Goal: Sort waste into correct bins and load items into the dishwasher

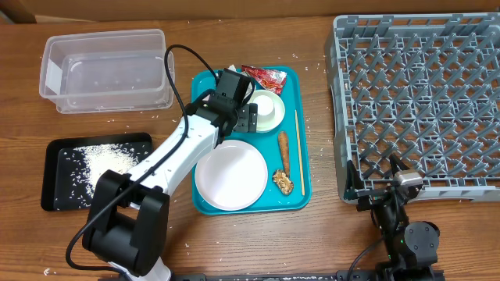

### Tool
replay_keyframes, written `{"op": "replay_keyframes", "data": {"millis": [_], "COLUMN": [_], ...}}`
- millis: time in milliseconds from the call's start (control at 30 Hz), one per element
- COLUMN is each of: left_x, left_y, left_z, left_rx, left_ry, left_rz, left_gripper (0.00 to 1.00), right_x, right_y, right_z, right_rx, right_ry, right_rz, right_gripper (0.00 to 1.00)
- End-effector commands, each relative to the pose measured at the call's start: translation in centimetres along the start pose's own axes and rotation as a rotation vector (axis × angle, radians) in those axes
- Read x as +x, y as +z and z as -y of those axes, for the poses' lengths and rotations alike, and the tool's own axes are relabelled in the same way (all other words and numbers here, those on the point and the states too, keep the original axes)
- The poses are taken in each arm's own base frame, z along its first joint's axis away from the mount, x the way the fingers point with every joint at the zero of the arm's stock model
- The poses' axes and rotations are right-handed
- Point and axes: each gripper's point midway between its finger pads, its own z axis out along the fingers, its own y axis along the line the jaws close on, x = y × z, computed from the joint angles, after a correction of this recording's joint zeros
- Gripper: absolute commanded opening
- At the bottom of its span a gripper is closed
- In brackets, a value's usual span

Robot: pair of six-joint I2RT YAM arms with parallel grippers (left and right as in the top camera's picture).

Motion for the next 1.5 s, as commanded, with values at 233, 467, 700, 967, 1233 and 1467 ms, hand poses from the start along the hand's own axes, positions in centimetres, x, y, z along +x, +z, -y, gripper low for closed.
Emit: {"op": "replay_keyframes", "data": {"millis": [233, 467, 700, 967, 1233, 1467], "left_x": [-0.7, -0.7, -1.1, -1.1, -0.3, -0.6], "left_y": [0.4, 0.9, 1.0, 1.0, 0.7, -5.0], "left_z": [-1.7, -1.9, -2.1, -2.1, -2.1, 0.8], "left_rx": [-0.098, -0.104, -0.112, -0.112, -0.11, 0.102], "left_ry": [-0.015, -0.08, -0.087, -0.096, -0.085, -0.072], "left_rz": [0.046, 0.077, 0.103, 0.102, 0.068, 0.057], "left_gripper": [0.8, 0.74, 0.76, 0.79, 0.66, 0.44], "right_x": [0.1, 0.1, 0.1, 0.1, 0.1, 0.1], "right_y": [0.0, 0.0, 0.0, 0.0, 0.0, 0.0], "right_z": [0.1, 0.1, 0.1, 0.1, 0.1, 0.1], "right_rx": [0.0, 0.0, 0.0, 0.0, 0.0, 0.0], "right_ry": [-0.004, -0.004, -0.004, -0.004, -0.004, -0.004], "right_rz": [0.007, 0.007, 0.007, 0.007, 0.007, 0.007], "right_gripper": [1.0, 1.0, 1.0, 1.0, 1.0, 1.0]}}
